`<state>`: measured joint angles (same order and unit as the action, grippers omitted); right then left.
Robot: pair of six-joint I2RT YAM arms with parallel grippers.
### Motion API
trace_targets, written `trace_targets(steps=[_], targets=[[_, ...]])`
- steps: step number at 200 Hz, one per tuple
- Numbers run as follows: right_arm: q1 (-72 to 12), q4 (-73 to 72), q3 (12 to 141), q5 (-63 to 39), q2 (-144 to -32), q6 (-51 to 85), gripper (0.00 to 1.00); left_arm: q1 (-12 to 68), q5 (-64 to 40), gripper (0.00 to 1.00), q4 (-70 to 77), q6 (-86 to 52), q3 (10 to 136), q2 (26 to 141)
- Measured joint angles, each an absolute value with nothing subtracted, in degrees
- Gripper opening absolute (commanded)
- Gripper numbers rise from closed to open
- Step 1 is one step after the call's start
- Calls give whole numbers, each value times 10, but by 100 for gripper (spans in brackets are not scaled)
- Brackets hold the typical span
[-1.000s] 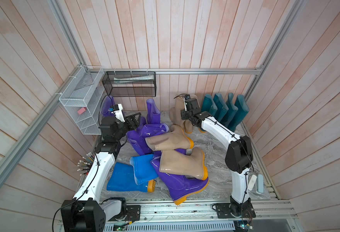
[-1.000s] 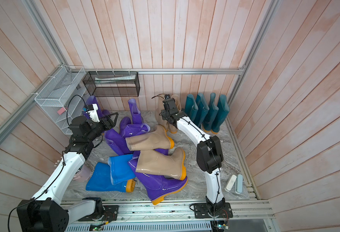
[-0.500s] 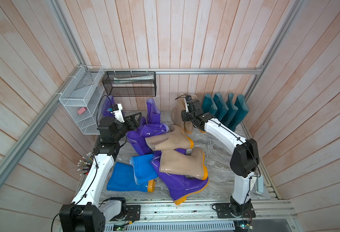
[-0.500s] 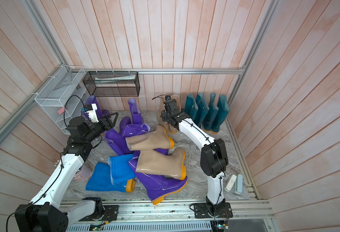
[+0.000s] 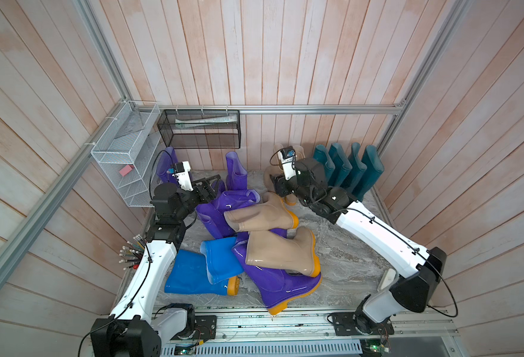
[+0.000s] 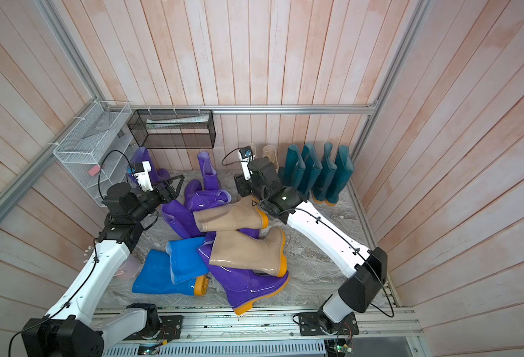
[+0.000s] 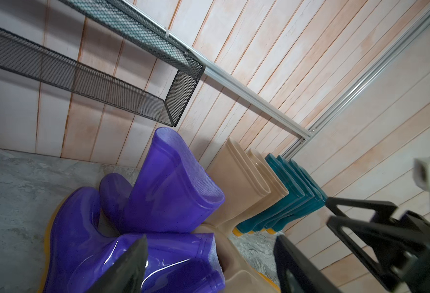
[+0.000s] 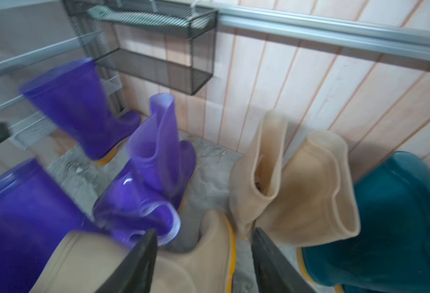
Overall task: Match and arrange rain boots in pairs
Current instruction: Pair a pair of rain boots at the center of the board, then pick up the rain boot at the center of the board.
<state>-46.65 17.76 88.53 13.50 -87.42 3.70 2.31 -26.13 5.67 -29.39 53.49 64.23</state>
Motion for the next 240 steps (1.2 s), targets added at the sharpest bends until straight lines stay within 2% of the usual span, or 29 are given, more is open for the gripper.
trace_targets(steps=[15, 40, 91, 132, 189, 205, 228, 237, 240], targets=[[-501, 168, 823, 127, -841, 21, 71, 23, -256, 82, 56, -293, 522, 638], [-552, 168, 749, 106, -801, 2, 74, 23, -246, 83, 57, -293, 507, 620], [-596, 190, 740, 74, -783, -27, 79, 22, -239, 83, 69, -295, 504, 602], [-610, 208, 743, 54, -811, -54, 80, 18, -240, 83, 69, -298, 504, 602], [-610, 199, 790, 66, -916, -108, 79, 14, -252, 83, 74, -305, 504, 603], [-610, 189, 798, 78, -937, -121, 67, 12, -253, 83, 74, -307, 504, 603], [-610, 181, 810, 96, -955, -140, 16, 8, -253, 83, 74, -309, 504, 603], [-610, 177, 813, 105, -958, -142, 1, 6, -253, 83, 74, -311, 503, 603], [-610, 175, 813, 109, -958, -143, 0, 6, -253, 83, 74, -311, 503, 603]])
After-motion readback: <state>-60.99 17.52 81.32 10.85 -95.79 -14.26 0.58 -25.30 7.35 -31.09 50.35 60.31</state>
